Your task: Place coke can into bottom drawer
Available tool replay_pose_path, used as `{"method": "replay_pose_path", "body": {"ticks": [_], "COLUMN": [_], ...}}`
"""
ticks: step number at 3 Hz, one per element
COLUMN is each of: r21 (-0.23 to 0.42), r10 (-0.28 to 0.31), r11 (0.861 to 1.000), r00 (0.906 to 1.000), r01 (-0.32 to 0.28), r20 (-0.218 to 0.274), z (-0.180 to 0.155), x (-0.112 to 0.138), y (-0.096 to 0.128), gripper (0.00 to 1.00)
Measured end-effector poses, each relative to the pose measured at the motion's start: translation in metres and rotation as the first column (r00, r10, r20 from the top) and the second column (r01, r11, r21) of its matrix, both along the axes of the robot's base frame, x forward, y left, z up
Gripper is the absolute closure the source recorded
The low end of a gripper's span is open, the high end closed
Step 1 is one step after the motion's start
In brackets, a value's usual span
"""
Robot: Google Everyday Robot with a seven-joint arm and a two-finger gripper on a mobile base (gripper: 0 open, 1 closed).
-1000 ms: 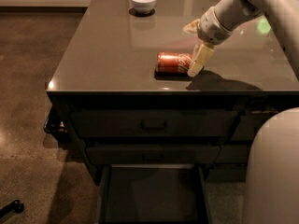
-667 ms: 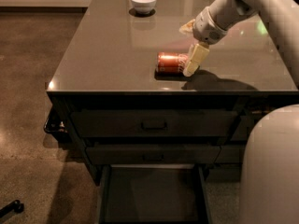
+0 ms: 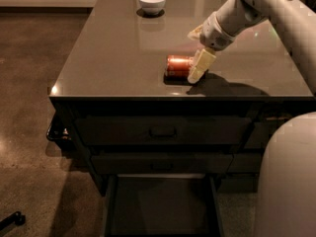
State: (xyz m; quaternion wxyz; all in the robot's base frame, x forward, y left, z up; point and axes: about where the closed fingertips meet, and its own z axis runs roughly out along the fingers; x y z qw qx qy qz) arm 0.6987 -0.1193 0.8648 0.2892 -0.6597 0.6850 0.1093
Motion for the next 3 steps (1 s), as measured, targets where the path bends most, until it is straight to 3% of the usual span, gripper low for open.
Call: {"method": "replay_pose_path", "body": {"ticks": [1, 3], "r21": [0.063, 0.067], "r10": [0.006, 0.005], "r11": [0.998, 0.998], "r00": [1.0, 0.9999], "r01": [-0.005, -0.005], "r20": [-0.008, -0.008], "z": [-0.0073, -0.0073], "x": [-0.0061, -0.0066], "y": [0.0011, 0.001], "gripper": [0.18, 0.65]}}
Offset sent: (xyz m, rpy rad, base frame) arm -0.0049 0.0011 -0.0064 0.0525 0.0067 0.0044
